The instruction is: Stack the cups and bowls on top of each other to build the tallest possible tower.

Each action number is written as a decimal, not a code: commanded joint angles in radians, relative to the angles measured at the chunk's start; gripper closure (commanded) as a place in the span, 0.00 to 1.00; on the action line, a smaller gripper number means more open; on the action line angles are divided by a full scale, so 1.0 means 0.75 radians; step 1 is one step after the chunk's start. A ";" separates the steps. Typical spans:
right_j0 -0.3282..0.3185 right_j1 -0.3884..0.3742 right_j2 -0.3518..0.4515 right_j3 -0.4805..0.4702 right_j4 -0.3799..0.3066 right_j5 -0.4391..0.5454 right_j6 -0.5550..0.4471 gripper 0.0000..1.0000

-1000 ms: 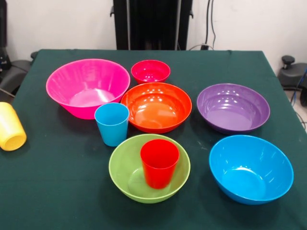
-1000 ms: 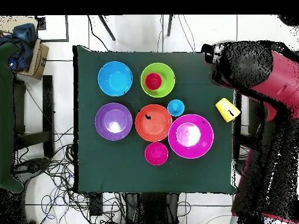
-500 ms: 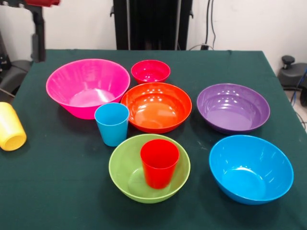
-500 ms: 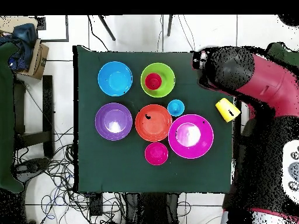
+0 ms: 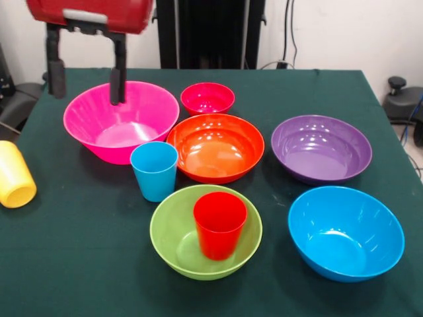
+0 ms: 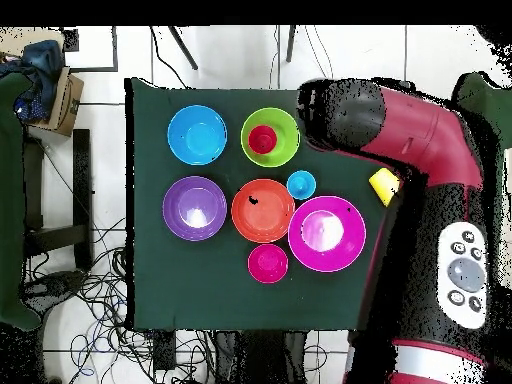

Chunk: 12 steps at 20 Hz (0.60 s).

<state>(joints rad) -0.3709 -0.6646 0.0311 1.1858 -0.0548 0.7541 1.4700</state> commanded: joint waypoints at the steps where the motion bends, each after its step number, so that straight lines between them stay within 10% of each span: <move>1: 0.017 0.096 0.115 0.198 -0.099 -0.067 -0.037 0.00; 12: -0.004 0.134 0.139 0.235 -0.158 -0.152 -0.077 0.00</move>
<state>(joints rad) -0.3683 -0.6492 0.0335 1.2444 -0.0929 0.6854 1.4700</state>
